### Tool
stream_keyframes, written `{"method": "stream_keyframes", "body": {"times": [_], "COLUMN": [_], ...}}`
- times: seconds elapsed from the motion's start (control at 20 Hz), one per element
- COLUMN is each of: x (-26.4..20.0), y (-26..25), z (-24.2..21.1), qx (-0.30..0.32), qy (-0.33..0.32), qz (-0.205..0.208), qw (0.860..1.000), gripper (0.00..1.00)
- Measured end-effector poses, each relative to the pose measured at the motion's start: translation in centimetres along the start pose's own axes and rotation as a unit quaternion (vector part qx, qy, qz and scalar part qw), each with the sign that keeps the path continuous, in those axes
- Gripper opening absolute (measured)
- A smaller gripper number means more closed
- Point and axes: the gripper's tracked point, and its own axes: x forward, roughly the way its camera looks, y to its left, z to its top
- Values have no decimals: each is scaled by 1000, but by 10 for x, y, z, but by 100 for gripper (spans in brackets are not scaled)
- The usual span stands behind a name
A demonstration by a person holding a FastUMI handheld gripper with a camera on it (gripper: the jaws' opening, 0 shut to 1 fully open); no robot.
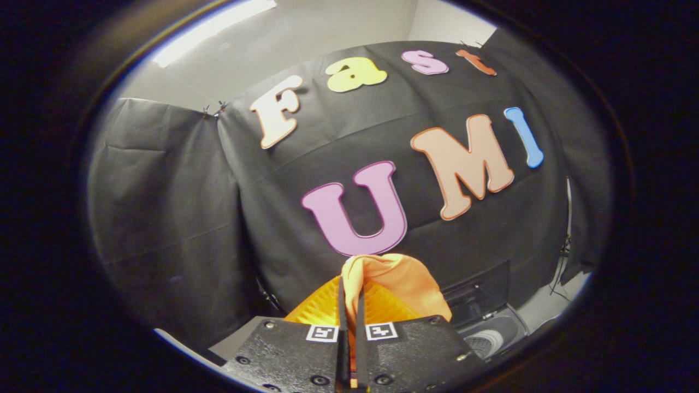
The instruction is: Put the clothes into the washing machine and then close the washing machine lid.
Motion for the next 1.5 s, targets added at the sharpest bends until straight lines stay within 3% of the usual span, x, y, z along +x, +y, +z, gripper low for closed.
{"method": "stream_keyframes", "body": {"times": [0.2,0.8,1.1,1.35,1.45,1.5], "x": [11,12,13,13,11,16], "y": [-58,-210,-233,-244,-244,-246], "z": [-49,-287,-319,-334,-338,-339], "qx": [-30,-19,-34,-11,-8,-11], "qy": [36,200,186,200,208,202], "qz": [-35,-119,-129,-154,-152,-151], "qw": [998,972,973,968,966,968], "gripper": [4,4,4,6,9,19]}}
